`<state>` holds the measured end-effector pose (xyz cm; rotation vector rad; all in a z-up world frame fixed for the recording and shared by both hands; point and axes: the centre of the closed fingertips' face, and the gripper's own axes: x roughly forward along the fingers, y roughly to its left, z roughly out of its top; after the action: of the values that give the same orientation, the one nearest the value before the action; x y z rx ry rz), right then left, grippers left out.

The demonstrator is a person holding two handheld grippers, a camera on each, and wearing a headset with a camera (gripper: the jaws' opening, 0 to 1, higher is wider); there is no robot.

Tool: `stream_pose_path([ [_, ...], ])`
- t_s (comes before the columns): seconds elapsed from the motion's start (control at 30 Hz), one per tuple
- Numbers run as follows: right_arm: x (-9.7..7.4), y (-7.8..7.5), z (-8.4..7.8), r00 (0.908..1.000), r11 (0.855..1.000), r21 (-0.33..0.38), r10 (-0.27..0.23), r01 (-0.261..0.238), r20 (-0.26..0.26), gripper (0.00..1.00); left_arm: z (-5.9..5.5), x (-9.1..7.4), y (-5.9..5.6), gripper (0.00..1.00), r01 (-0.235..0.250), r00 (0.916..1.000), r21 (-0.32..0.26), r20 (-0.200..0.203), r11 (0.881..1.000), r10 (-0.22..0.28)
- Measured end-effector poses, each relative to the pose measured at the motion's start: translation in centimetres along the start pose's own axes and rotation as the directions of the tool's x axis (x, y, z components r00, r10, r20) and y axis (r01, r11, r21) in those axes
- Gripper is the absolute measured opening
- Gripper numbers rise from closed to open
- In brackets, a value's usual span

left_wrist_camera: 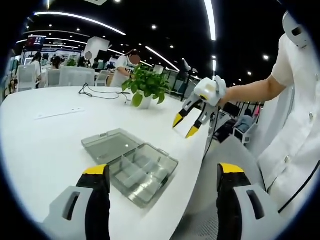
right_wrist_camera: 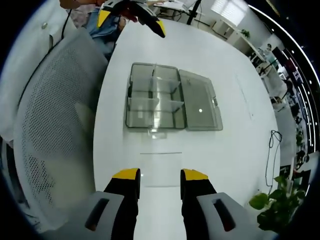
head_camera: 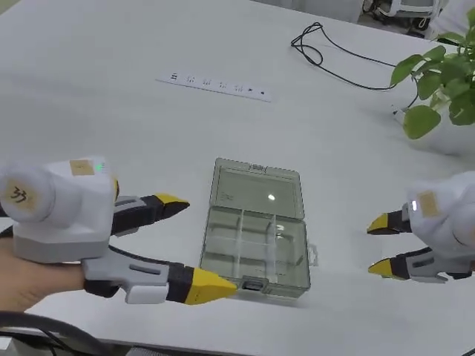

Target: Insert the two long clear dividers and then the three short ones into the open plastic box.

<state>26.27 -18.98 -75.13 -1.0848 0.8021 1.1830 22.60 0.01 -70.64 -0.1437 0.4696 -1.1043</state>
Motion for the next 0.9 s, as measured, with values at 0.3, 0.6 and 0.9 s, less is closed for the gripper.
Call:
stream_pose_path([
  [0.3, -1.8, 1.1, 5.9, 0.9972, 0.998, -0.032, -0.044, 0.046, 0.06, 0.32, 1.6, 1.7, -0.8, 0.83, 0.002, 0.9995, -0.073, 0.033, 0.997, 0.0],
  [0.6, -2.8, 1.8, 9.4, 0.9922, 0.996, -0.044, -0.07, 0.075, 0.103, 0.32, 2.5, 3.6, -2.7, 0.6, 0.044, 0.9968, -0.198, 0.074, 0.979, -0.03],
  [0.9, -3.2, 2.7, 12.0, 0.9867, 0.997, -0.037, -0.069, 0.075, 0.147, 0.32, 3.3, 4.9, -3.7, 0.38, 0.081, 0.9911, -0.305, 0.126, 0.949, -0.044],
])
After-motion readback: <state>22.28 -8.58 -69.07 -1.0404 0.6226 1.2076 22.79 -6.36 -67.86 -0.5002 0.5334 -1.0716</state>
